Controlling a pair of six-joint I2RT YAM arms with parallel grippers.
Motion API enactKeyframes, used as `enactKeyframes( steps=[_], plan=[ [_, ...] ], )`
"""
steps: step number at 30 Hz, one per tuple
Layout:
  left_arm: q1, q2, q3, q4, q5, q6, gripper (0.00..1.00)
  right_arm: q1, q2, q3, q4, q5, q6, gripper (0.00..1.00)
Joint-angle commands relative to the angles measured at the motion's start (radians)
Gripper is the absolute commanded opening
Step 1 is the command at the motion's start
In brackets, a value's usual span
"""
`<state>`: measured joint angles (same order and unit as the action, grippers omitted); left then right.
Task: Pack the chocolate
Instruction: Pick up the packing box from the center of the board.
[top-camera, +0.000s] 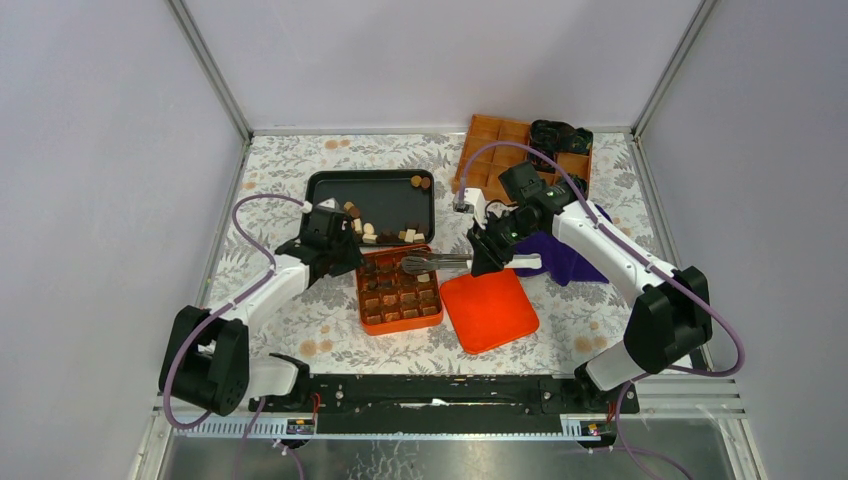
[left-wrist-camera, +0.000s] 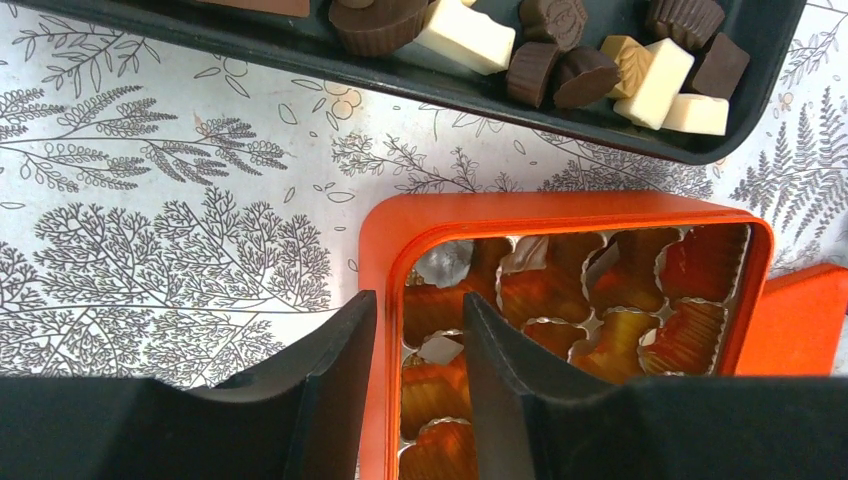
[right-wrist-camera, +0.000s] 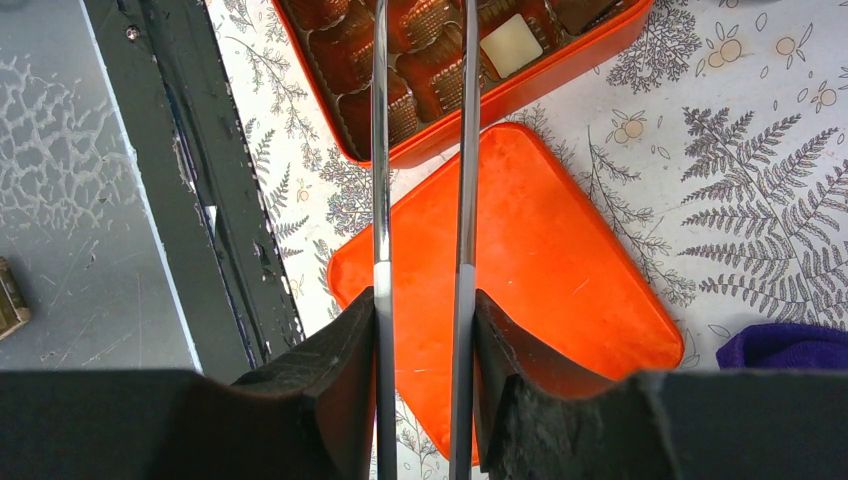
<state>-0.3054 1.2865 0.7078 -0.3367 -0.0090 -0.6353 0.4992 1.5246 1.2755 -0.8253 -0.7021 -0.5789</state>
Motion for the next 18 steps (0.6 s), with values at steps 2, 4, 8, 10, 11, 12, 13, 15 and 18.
enactKeyframes(
  steps=[2,4,8,10,11,12,13,15,18],
  plan=[
    [-0.003,0.017,0.031,0.004,-0.034,0.038,0.42,-0.001,-0.05,0.005,0.016,-0.045,-0.008,0.1],
    [-0.002,0.015,0.028,0.007,-0.034,0.038,0.41,-0.001,-0.042,0.007,0.014,-0.047,-0.007,0.1],
    [-0.003,0.014,0.023,0.006,-0.037,0.044,0.4,0.0,-0.029,0.014,0.01,-0.051,-0.005,0.1],
    [-0.003,0.017,0.02,0.005,-0.039,0.047,0.4,0.0,-0.031,0.016,0.009,-0.044,-0.005,0.1],
    [-0.003,0.019,0.018,0.004,-0.039,0.051,0.4,-0.001,-0.033,0.016,0.009,-0.038,-0.007,0.1],
    [-0.002,0.022,0.016,0.004,-0.039,0.054,0.39,-0.001,-0.035,0.015,0.008,-0.034,-0.009,0.1],
    [-0.003,0.024,0.015,0.005,-0.041,0.057,0.39,-0.001,-0.037,0.015,0.008,-0.032,-0.009,0.1],
    [-0.004,0.031,0.015,0.008,-0.046,0.058,0.38,-0.001,-0.039,0.013,0.006,-0.03,-0.009,0.1],
    [-0.003,0.033,0.02,0.016,-0.05,0.056,0.36,-0.001,-0.039,0.013,0.003,-0.03,-0.009,0.1]
  ],
)
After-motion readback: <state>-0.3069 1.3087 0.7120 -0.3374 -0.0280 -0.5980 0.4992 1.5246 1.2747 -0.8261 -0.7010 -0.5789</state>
